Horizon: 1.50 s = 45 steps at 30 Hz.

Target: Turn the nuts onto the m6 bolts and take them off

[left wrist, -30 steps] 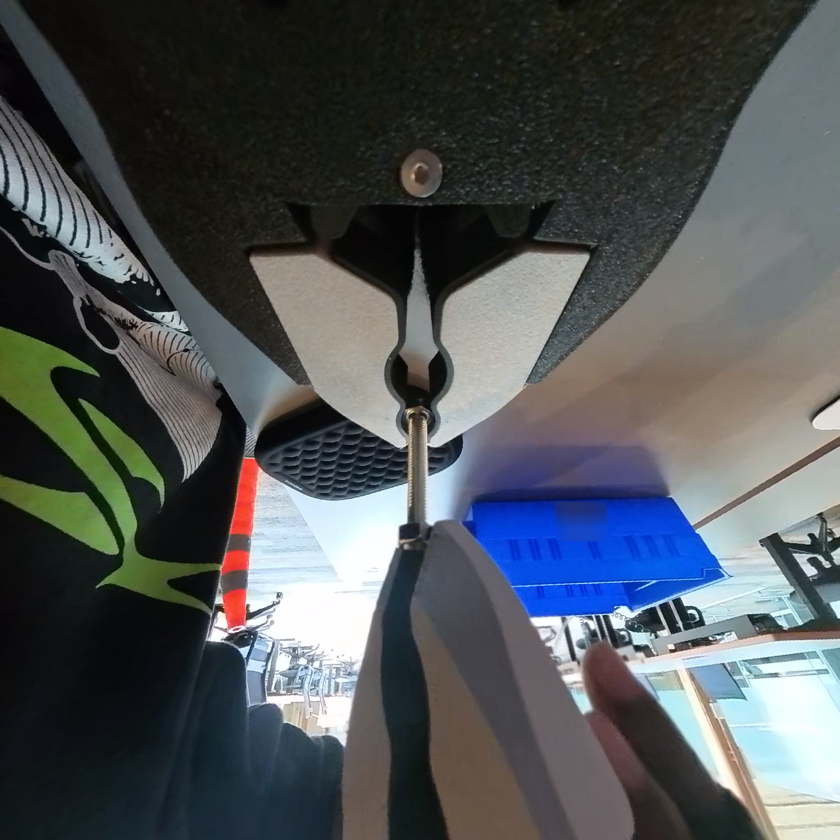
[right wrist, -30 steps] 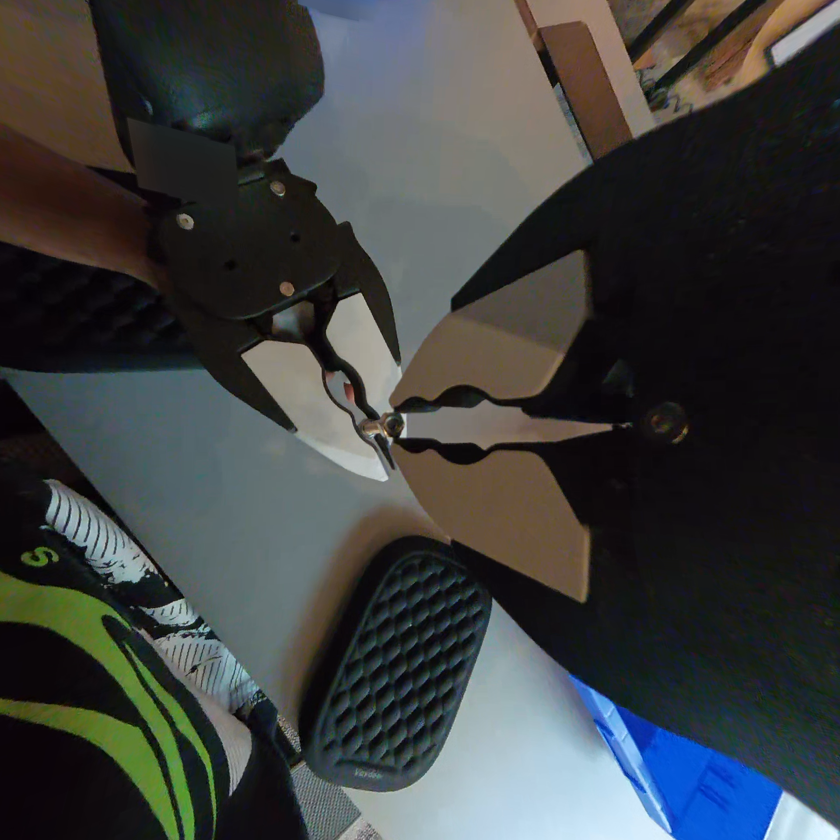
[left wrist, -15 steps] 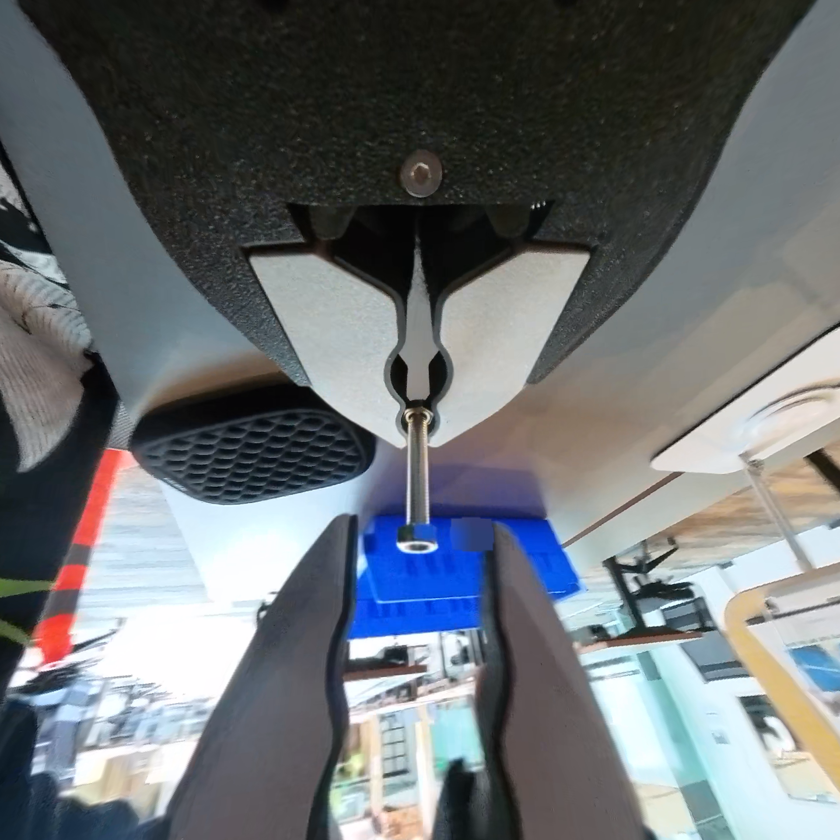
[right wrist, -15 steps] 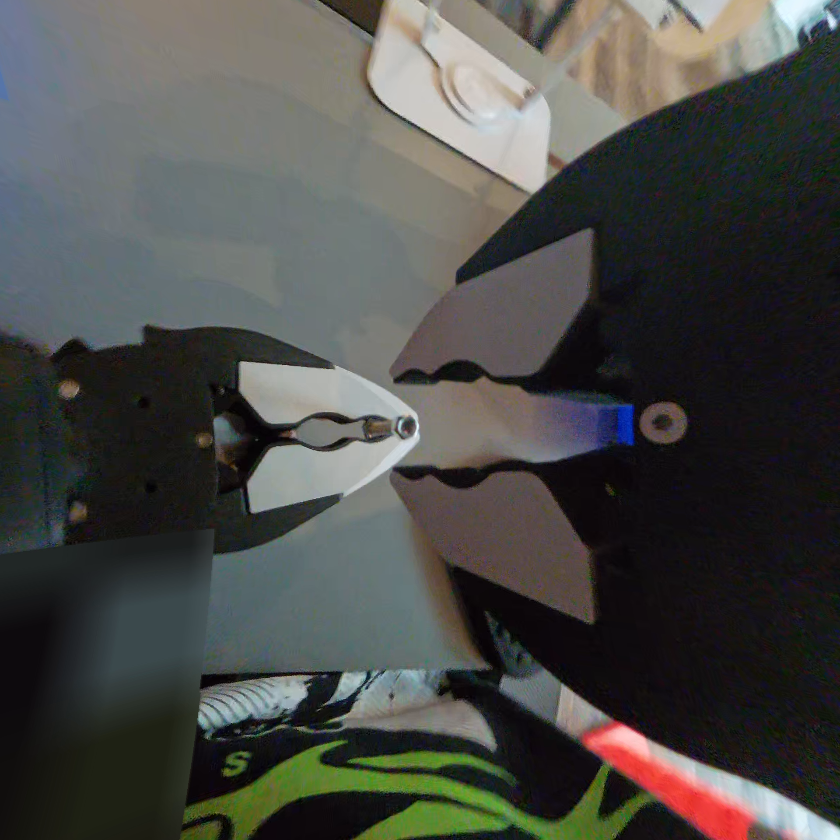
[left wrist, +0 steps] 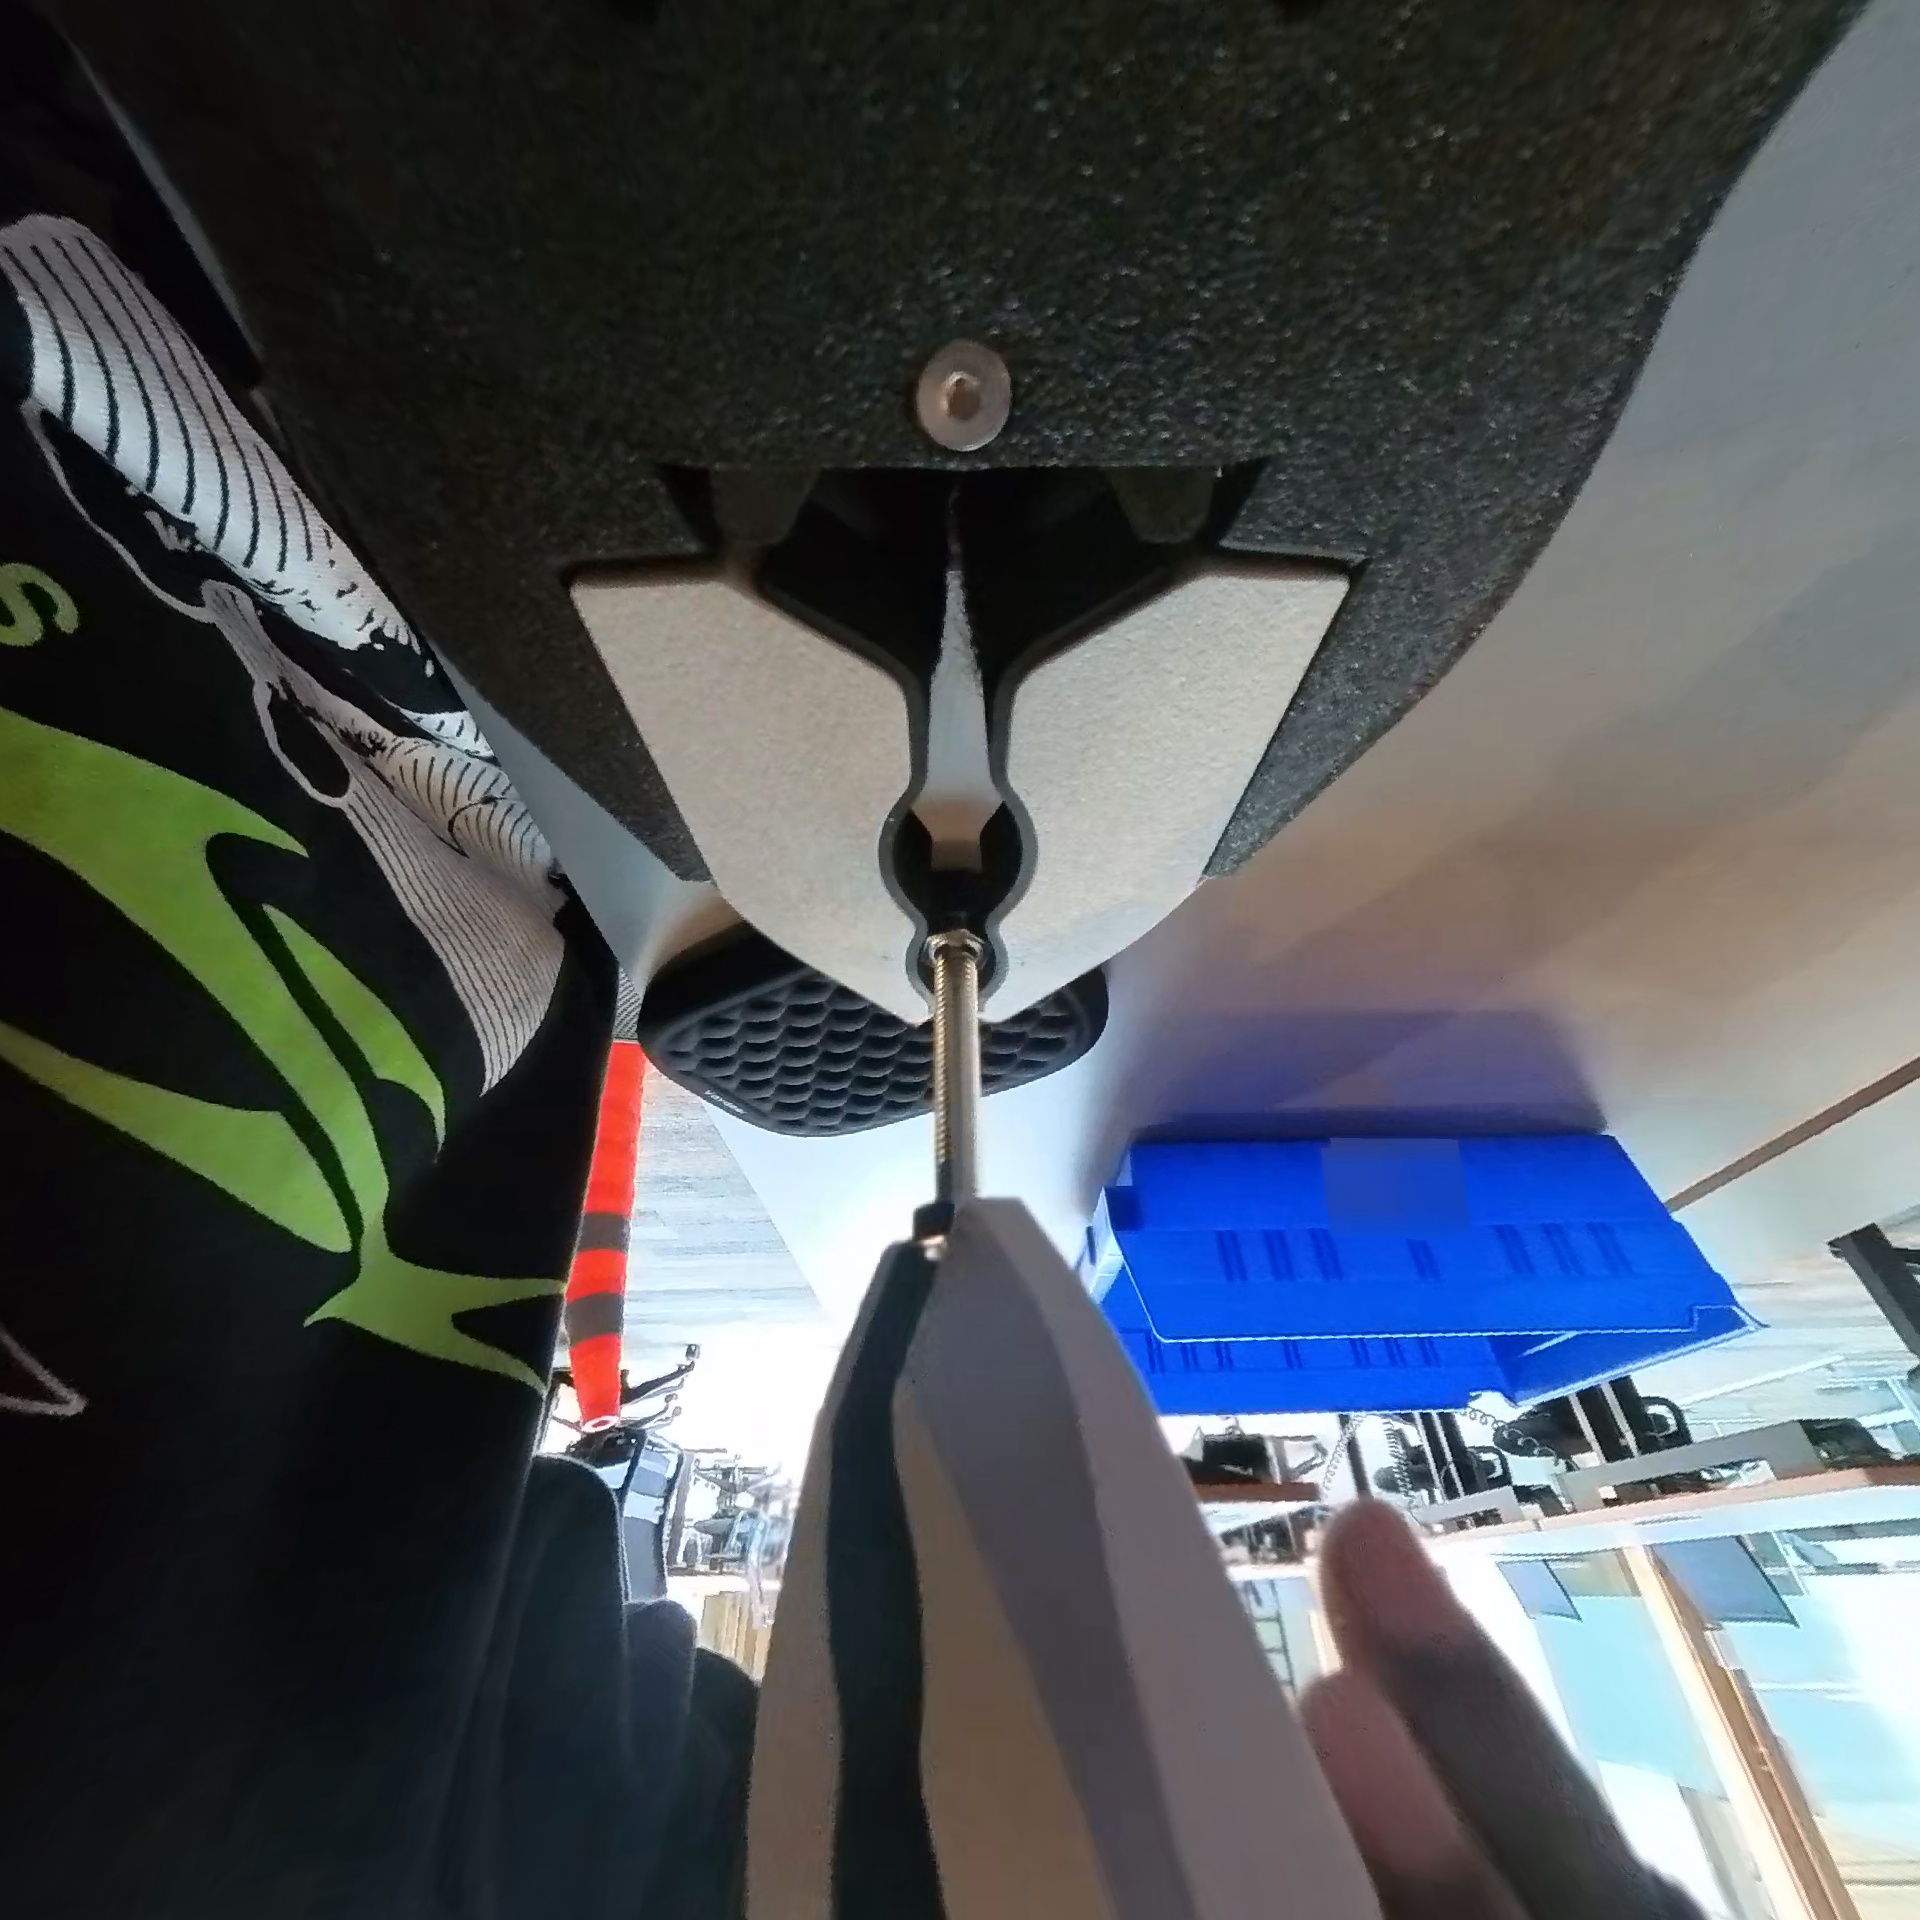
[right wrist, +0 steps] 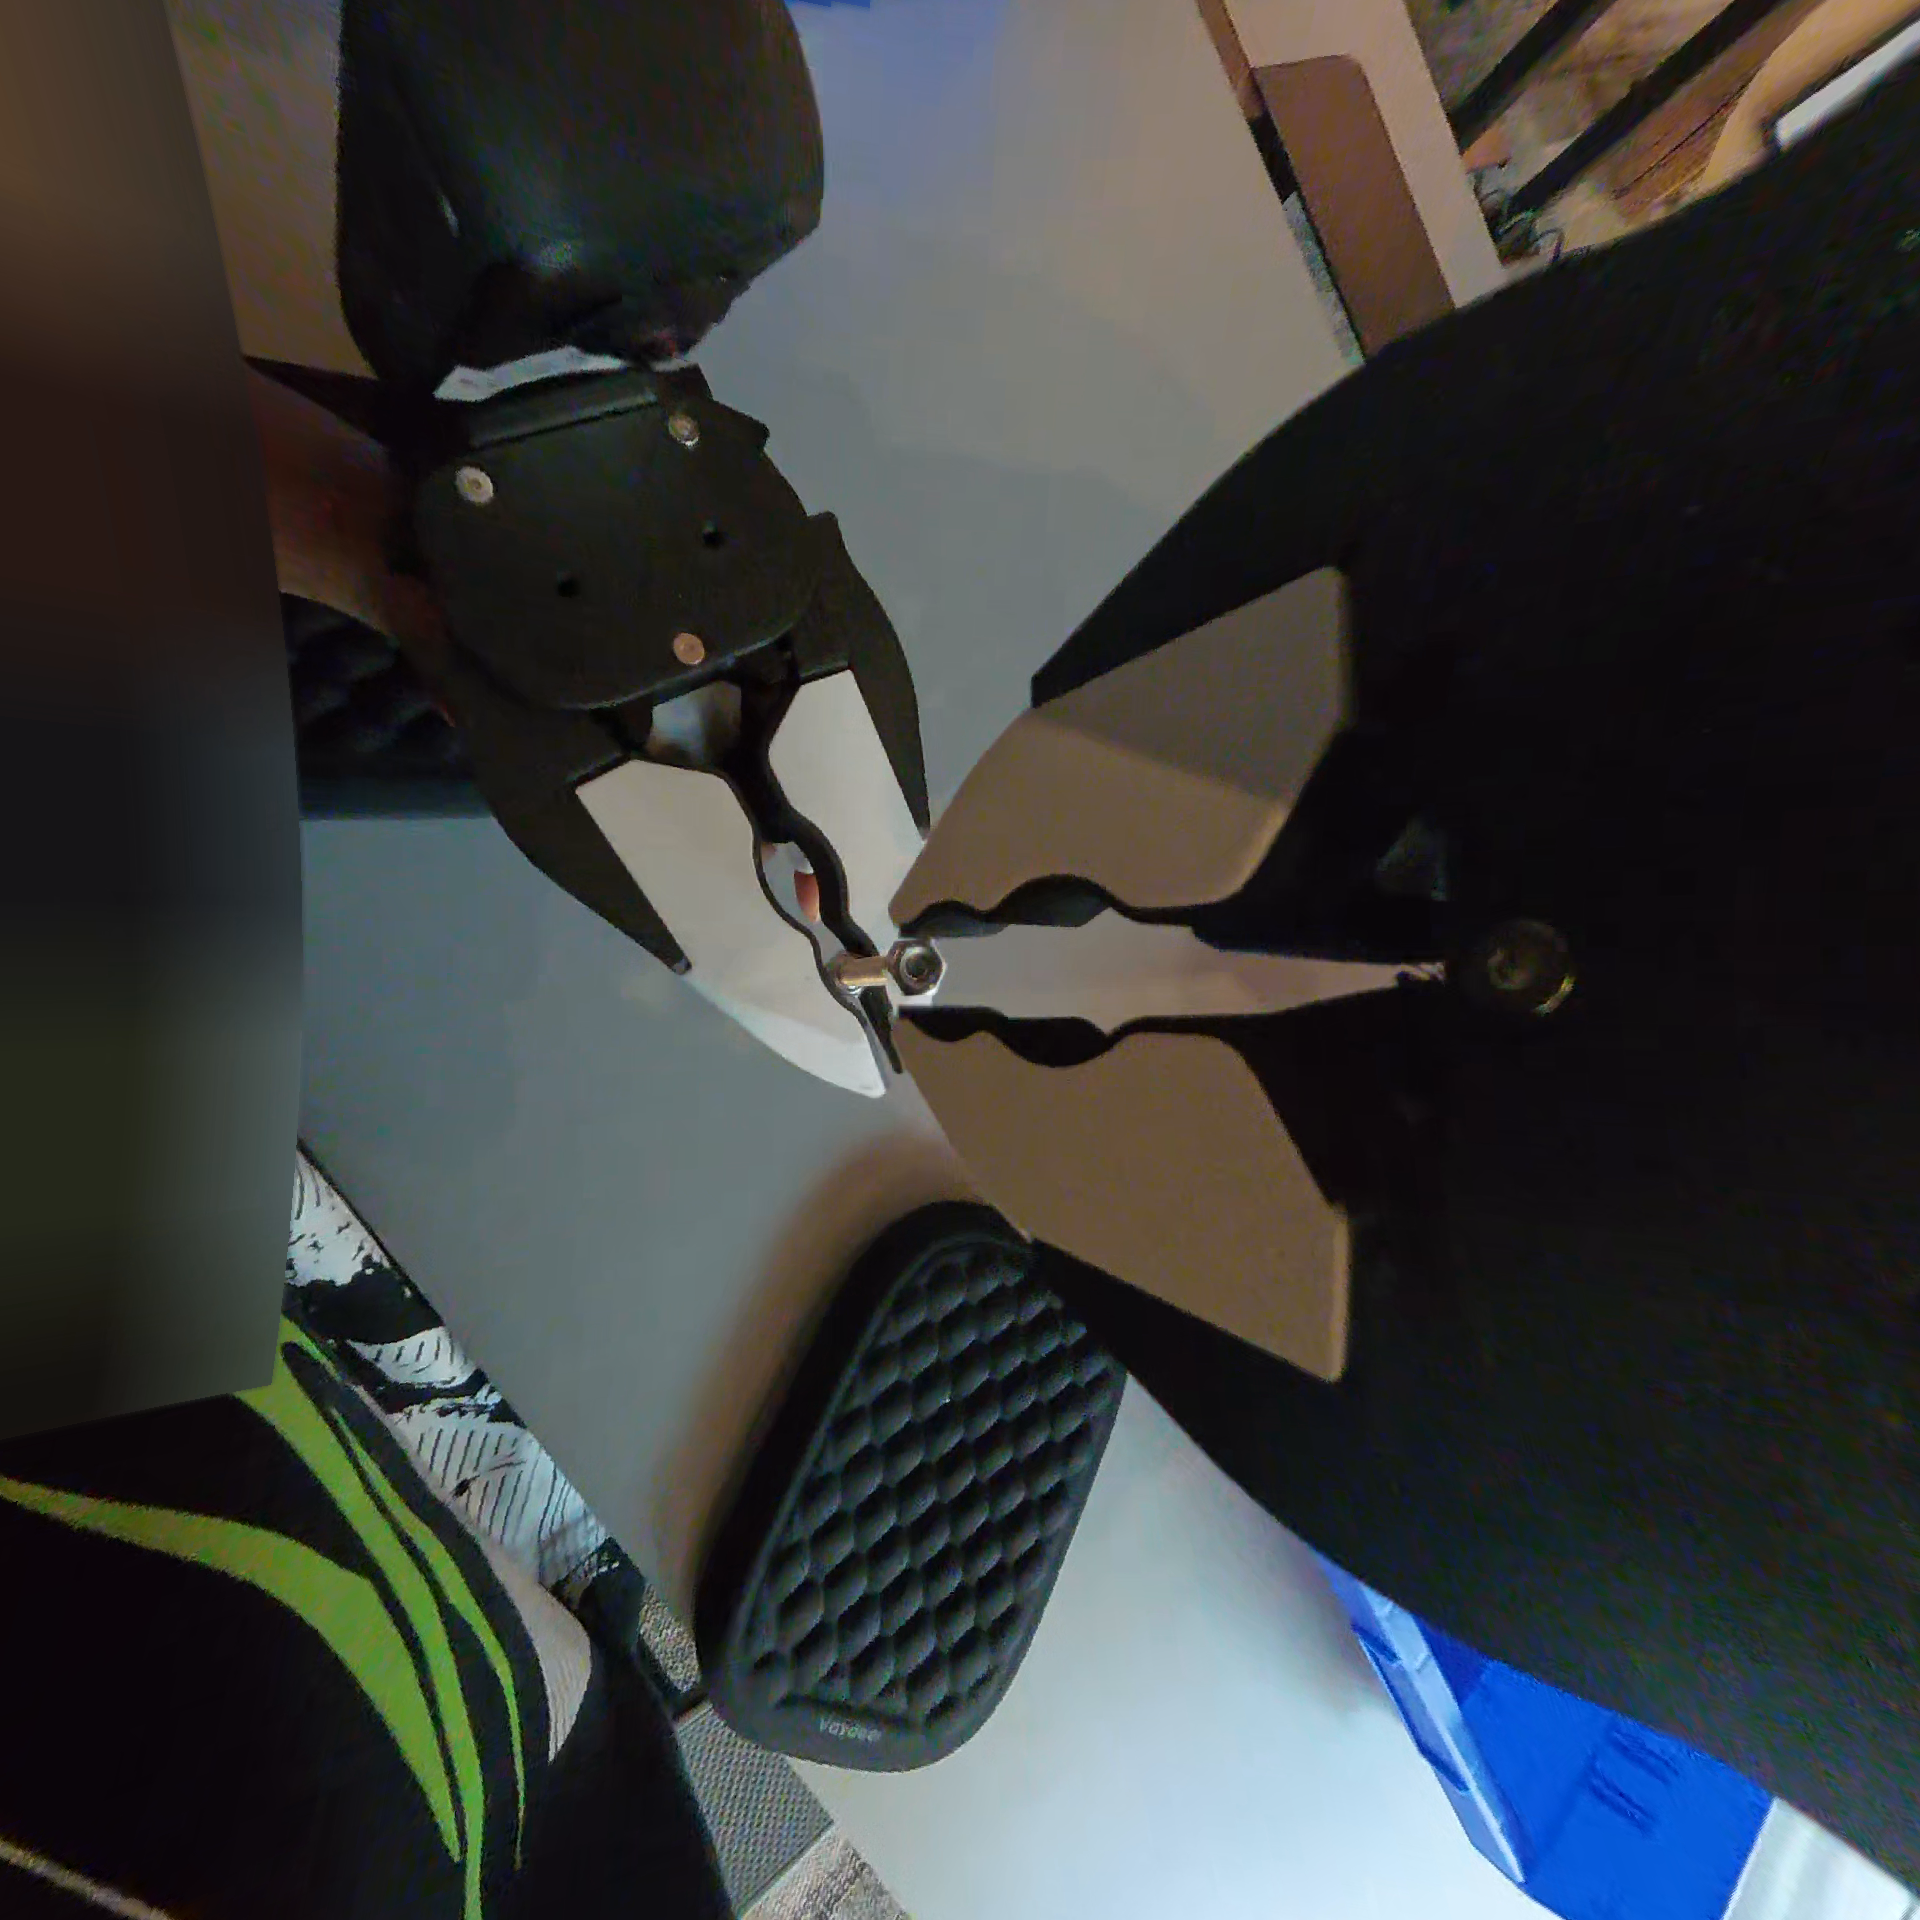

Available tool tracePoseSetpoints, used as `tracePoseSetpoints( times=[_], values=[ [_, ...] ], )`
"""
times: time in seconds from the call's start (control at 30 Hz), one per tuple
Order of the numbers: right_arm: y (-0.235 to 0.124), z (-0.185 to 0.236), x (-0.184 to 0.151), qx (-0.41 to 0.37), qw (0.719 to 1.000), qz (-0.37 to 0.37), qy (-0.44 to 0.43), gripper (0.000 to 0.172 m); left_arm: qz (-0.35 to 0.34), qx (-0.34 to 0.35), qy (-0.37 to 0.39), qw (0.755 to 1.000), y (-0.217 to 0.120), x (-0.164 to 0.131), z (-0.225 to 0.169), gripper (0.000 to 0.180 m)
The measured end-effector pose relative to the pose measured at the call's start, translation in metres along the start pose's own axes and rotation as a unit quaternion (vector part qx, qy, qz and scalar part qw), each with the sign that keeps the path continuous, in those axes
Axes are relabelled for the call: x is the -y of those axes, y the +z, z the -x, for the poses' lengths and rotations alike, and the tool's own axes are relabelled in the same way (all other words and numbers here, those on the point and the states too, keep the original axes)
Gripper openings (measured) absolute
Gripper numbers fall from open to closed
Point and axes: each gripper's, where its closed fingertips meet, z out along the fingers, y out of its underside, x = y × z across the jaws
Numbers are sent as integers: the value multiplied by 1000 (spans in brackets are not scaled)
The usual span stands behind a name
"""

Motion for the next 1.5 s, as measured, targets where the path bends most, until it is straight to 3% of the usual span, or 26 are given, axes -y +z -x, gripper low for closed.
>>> tracePoseSetpoints(
  times=[0.17,0.3,0.37,0.47,0.57,0.63,0.67,0.73,0.83,0.9,1.17,1.27,1.37,1.5],
  values=[
    [1,1,-2,-13,999,-1,30,10,2,6,6,1000,0,0,0,3],
    [0,-5,-5,-39,987,9,153,10,0,51,20,999,-1,1,11,3],
    [-1,-9,-8,-56,969,13,239,10,-4,78,26,997,-2,2,17,3],
    [-1,-13,-14,-83,921,21,381,10,-6,123,36,992,-6,2,29,4],
    [-1,-15,-17,-105,898,22,426,10,-8,145,37,989,-6,1,33,4],
    [-1,-15,-15,-108,909,20,402,22,-10,138,34,990,-6,1,33,4],
    [-2,-14,-13,-103,920,19,377,34,-10,132,30,991,-6,1,32,4],
    [-6,-11,-5,-87,951,4,296,41,-8,112,20,994,-5,0,29,3],
    [-9,-3,-1,-63,989,12,132,37,-10,75,9,997,-2,-1,20,3],
    [-6,0,-3,-47,997,22,58,33,-10,60,8,998,-1,-1,16,3],
    [1,-7,-6,-20,999,19,16,10,-10,38,6,999,0,-1,10,3],
    [0,-10,-7,-35,997,20,62,10,-12,49,6,999,-1,-1,13,3],
    [-2,-14,-9,-66,983,27,169,10,-14,87,15,996,-3,2,21,3],
    [-2,-19,-19,-106,917,25,385,9,-3,152,28,988,-7,1,36,4]
  ],
)
